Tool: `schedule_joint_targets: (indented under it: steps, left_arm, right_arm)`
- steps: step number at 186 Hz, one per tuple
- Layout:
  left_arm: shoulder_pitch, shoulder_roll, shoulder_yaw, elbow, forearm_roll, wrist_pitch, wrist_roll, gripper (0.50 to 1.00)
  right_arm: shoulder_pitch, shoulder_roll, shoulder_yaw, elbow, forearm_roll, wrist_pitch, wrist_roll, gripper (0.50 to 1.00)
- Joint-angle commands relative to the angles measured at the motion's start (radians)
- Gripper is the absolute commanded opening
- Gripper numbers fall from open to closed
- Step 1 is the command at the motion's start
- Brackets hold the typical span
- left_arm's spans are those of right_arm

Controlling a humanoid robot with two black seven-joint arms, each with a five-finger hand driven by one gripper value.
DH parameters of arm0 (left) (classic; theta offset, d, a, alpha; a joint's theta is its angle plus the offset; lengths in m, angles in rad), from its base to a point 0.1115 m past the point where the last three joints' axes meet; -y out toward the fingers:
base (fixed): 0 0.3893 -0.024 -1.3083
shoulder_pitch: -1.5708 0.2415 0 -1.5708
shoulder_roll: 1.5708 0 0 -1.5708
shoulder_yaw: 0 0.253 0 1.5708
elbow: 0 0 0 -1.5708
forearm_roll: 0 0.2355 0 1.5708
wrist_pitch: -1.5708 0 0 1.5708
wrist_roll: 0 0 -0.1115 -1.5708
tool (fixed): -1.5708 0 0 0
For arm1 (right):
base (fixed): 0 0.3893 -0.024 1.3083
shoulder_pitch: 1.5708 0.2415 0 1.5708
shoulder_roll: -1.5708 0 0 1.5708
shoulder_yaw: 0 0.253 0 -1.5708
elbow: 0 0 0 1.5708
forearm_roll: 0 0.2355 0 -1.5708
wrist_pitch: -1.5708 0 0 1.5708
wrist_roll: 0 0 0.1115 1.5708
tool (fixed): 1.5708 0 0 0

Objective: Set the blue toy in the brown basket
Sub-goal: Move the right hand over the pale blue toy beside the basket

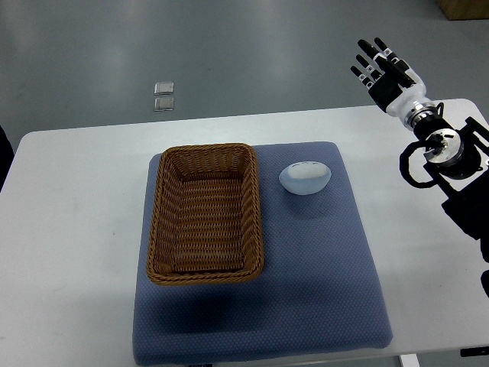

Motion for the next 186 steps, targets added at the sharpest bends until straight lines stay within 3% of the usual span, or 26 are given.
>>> schedule_joint_targets:
  steps: [1,49,89,146,186]
  left_arm:
    - [0.000,0.000,0.000,0.002,0.000,0.000,0.000,1.000]
    - [-0.001,0.000,0.000,0.000,0.000,0.000,0.000,1.000]
    - [0.000,0.000,0.000,-0.004,0.000,0.000,0.000,1.000]
    - [-0.001,0.000,0.004,-0.011,0.002,-0.002,0.000,1.000]
    - [-0.001,0.000,0.003,-0.009,0.002,-0.002,0.000,1.000]
  right_arm:
    - [0.000,0.000,0.000,-0.002,-0.001,0.001,0.000,0.964]
    - [0.008,-0.023,-0.021,0.002,-0.027,0.010,-0.003,0.964]
    - [0.081,-0.066,-0.183,0.012,-0.234,0.103,-0.064,0.964]
    - [0.353,-0.222,-0.600,0.112,-0.722,0.274,-0.143,0.964]
    - [0.583,-0.224,-0.991,0.158,-0.789,0.353,-0.207,0.964]
